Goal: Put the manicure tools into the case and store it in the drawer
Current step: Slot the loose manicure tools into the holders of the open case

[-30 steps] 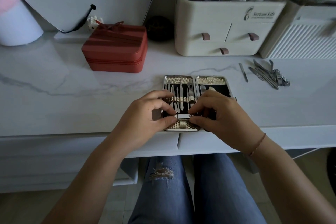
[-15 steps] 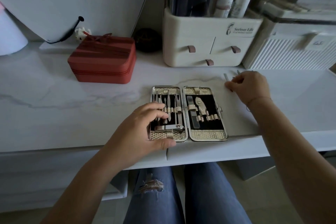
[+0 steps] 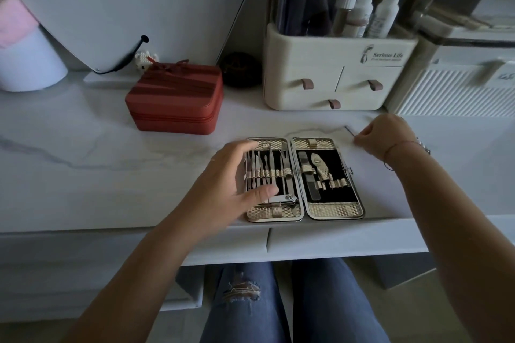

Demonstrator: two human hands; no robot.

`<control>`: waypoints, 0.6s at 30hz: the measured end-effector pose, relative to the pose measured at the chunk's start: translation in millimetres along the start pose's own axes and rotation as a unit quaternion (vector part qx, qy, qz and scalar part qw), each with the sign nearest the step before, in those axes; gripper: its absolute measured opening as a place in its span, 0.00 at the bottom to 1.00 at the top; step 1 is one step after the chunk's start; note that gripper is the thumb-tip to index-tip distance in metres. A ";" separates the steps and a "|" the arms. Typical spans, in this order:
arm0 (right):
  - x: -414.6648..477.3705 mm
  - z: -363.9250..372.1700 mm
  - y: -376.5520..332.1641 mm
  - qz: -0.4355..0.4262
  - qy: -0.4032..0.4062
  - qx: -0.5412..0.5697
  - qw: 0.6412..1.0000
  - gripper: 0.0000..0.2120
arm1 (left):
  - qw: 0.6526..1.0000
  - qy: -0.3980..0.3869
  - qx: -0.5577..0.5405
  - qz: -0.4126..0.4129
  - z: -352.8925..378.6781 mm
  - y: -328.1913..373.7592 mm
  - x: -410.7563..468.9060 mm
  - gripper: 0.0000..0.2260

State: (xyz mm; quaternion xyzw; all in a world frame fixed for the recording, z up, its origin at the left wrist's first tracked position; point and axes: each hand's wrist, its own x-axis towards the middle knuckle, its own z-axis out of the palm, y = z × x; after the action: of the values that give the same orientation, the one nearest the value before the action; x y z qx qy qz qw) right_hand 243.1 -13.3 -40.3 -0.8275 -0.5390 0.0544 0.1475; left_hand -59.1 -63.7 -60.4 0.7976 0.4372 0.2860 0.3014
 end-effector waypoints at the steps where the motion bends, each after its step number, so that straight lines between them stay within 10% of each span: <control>1: -1.4 -1.0 -1.4 -0.009 0.003 -0.009 1.000 0.10 | 1.000 0.003 0.004 0.004 -0.4 -0.6 5.2 0.34; 18: 8.1 -6.5 -8.6 -0.030 -0.039 -0.043 0.998 0.13 | 0.999 -0.020 0.032 0.038 6.1 -13.7 22.0 0.31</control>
State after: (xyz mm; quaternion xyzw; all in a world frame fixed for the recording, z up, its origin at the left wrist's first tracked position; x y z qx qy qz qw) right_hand 240.6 -4.0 -31.0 -0.8141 -0.5704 0.0588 0.0923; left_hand -51.9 -40.0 -70.2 0.8285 0.4090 0.2674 0.2735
